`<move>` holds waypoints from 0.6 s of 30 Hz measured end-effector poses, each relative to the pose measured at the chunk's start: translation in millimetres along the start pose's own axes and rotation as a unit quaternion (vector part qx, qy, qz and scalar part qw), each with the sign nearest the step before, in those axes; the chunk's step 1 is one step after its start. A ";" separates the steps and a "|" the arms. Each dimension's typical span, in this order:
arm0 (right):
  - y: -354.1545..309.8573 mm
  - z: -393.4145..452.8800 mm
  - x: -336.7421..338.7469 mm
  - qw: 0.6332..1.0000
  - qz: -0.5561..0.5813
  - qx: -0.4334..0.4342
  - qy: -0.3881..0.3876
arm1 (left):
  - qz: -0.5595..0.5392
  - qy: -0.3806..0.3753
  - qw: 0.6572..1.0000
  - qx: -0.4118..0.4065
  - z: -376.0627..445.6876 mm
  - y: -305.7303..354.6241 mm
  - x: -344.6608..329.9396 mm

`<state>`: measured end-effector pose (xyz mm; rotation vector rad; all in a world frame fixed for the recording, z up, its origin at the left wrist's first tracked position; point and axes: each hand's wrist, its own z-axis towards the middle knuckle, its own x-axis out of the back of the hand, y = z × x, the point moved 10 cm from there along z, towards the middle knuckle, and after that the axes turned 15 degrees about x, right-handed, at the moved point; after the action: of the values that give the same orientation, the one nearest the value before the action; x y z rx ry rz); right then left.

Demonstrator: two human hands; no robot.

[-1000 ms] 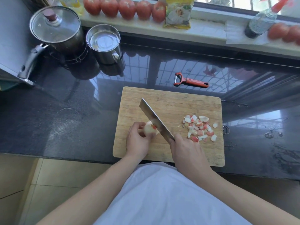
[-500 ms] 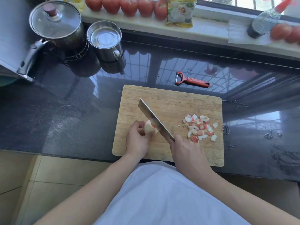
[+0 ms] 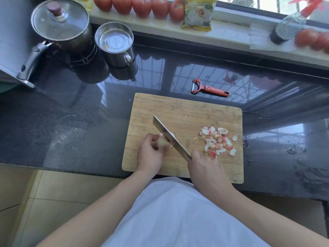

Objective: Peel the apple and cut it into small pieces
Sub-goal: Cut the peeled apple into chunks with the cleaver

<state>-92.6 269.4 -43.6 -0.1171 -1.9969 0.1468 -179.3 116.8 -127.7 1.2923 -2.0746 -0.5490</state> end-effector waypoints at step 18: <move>-25.3 15.8 7.1 0.999 0.000 0.034 -0.014 | 0.057 0.021 0.998 -0.033 2.0 -0.5 8.2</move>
<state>-110.4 244.7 -39.8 -0.0720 -2.0180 0.2166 -183.0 109.2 -127.1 1.1315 -2.0635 -0.5297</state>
